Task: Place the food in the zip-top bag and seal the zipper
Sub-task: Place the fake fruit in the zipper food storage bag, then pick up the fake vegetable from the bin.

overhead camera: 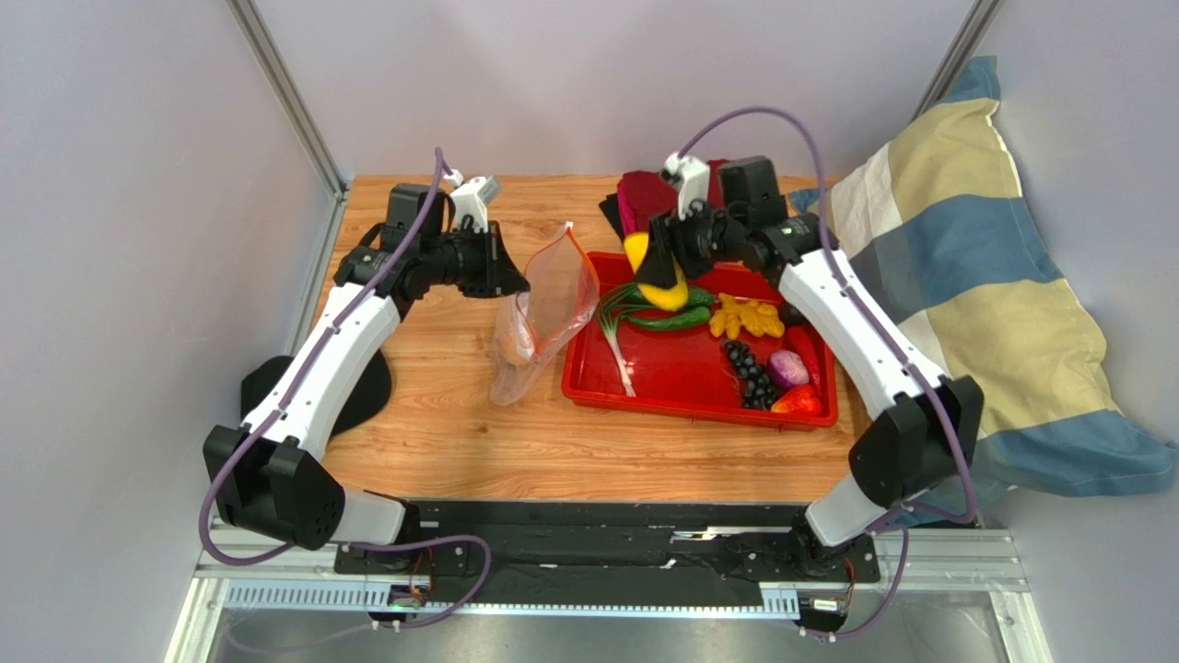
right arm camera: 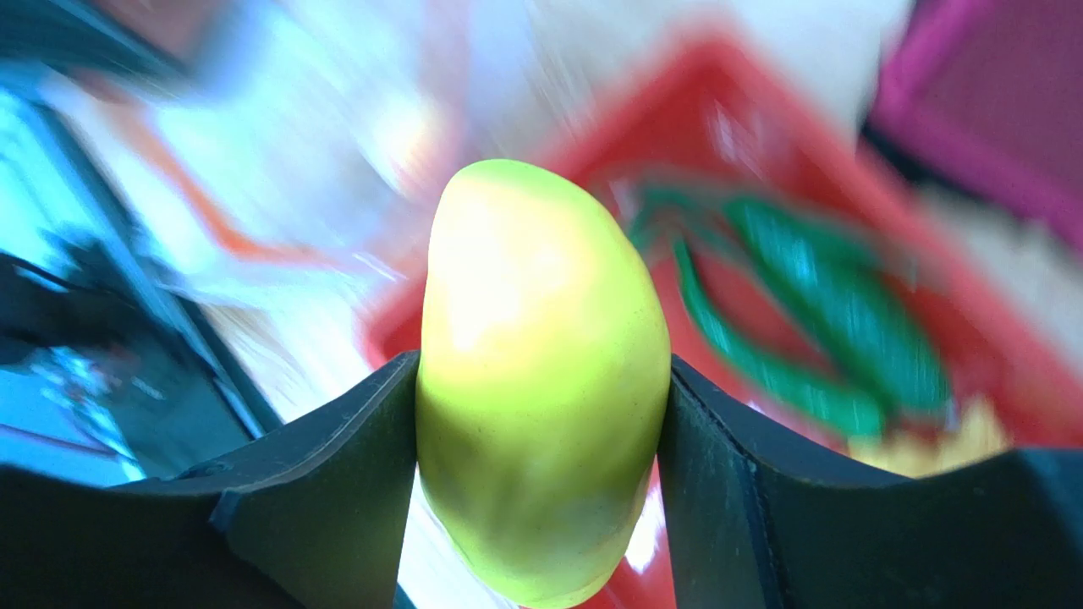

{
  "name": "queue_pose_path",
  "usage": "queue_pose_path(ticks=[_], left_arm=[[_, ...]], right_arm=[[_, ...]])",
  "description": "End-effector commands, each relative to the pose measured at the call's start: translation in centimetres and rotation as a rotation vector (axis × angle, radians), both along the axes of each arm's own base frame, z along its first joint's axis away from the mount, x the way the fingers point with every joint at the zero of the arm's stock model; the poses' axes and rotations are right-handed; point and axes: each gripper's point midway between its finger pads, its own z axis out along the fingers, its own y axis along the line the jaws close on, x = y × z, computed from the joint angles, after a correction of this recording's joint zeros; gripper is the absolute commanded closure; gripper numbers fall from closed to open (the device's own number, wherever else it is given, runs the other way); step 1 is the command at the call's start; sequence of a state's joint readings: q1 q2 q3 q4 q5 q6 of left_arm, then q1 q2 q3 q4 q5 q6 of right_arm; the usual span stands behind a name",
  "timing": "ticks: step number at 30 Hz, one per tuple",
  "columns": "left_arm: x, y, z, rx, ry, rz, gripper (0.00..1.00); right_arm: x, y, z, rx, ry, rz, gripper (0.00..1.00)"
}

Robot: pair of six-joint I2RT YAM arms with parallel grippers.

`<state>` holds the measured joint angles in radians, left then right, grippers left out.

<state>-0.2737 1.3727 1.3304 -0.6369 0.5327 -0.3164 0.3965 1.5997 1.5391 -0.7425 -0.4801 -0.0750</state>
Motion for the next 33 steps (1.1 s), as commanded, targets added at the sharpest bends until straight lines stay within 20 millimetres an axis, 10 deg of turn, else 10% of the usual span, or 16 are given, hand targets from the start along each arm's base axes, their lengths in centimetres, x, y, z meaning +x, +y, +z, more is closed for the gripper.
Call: queue_pose_path(ticks=[1,14,17,18,22,29,33], left_arm=[[0.3,-0.7,1.0,-0.043,-0.023,-0.009,1.0],[0.0,-2.2,1.6,-0.149,0.035,-0.041,1.0],[0.0,-2.2,1.5,-0.151,0.046,-0.037,1.0],[0.1,-2.1,1.6,-0.153,0.045,-0.033,1.0],[0.3,-1.7,1.4,-0.186,0.075,-0.02,1.0],[0.5,-1.5,1.5,-0.216,0.091,-0.017,1.0],[0.3,-1.4,1.8,-0.208,0.07,-0.022,1.0]], right_arm=[[0.6,3.8,9.3,0.311,-0.115,0.052,0.73],[3.5,13.3,7.6,0.372,-0.072,-0.08,0.73],[3.4,14.4,6.6,0.333,-0.081,-0.089,0.62],[3.3,14.6,6.4,0.318,-0.086,-0.087,0.42],[2.6,14.0,5.7,0.276,-0.101,-0.071,0.07],[1.1,10.9,7.9,0.316,-0.096,0.017,0.03],[1.2,5.1,7.6,0.226,-0.086,0.037,0.02]])
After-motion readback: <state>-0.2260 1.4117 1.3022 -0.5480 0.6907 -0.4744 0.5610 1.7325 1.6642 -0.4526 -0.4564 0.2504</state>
